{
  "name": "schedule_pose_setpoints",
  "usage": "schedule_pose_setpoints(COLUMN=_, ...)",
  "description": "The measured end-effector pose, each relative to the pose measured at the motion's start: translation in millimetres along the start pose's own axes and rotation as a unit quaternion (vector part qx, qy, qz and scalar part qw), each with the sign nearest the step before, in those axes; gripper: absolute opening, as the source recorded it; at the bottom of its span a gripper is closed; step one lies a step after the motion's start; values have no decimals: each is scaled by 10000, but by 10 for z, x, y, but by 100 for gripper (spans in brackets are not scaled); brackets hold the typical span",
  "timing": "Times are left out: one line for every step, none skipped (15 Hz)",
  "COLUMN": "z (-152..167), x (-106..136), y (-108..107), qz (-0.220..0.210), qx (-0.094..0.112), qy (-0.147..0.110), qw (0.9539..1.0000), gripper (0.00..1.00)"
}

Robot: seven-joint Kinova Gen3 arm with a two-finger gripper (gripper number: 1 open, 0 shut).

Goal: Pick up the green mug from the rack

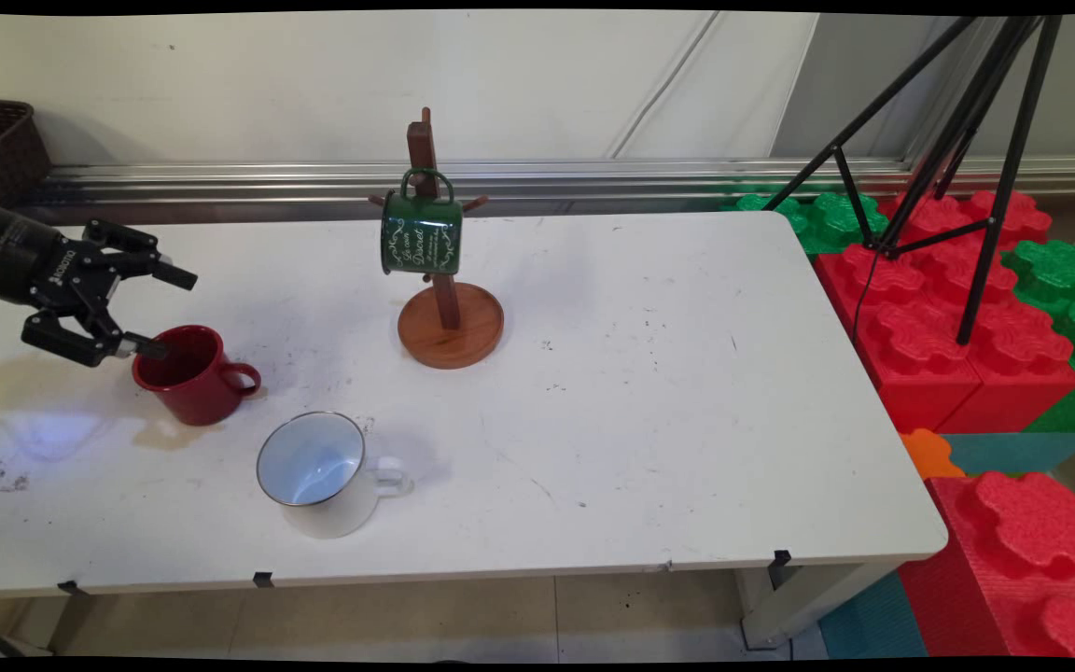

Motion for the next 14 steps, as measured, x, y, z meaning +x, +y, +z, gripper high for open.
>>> schedule_pose_setpoints(z=4, x=-10, y=3, qz=-72, qx=-1, qy=128, qw=9999, gripper=100)
schedule_pose_setpoints(z=13, x=-19, y=4, qz=-135, qx=-4, qy=255, qw=9996, gripper=100)
schedule_pose_setpoints(z=22, x=-27, y=4, qz=-185, qx=-6, qy=359, qw=9992, gripper=100)
schedule_pose_setpoints(z=33, x=-35, y=4, qz=-237, qx=-8, qy=476, qw=9986, gripper=100)
schedule_pose_setpoints(z=45, x=-38, y=1, qz=-279, qx=-10, qy=573, qw=9980, gripper=100)
schedule_pose_setpoints(z=60, x=-37, y=-6, qz=-324, qx=-12, qy=680, qw=9972, gripper=100)
schedule_pose_setpoints(z=74, x=-34, y=-14, qz=-367, qx=-10, qy=784, qw=9962, gripper=100)
schedule_pose_setpoints(z=87, x=-29, y=-20, qz=-403, qx=-8, qy=868, qw=9954, gripper=100)
schedule_pose_setpoints(z=94, x=-27, y=-23, qz=-428, qx=-7, qy=921, qw=9948, gripper=100)
schedule_pose_setpoints(z=107, x=-20, y=-29, qz=-459, qx=-7, qy=997, qw=9940, gripper=100)
schedule_pose_setpoints(z=123, x=-12, y=-37, qz=-495, qx=-7, qy=1079, qw=9929, gripper=100)
schedule_pose_setpoints(z=139, x=-5, y=-42, qz=-527, qx=-11, qy=1152, qw=9919, gripper=100)
schedule_pose_setpoints(z=152, x=1, y=-45, qz=-552, qx=-11, qy=1210, qw=9911, gripper=100)
schedule_pose_setpoints(z=161, x=5, y=-48, qz=-567, qx=-13, qy=1246, qw=9906, gripper=100)
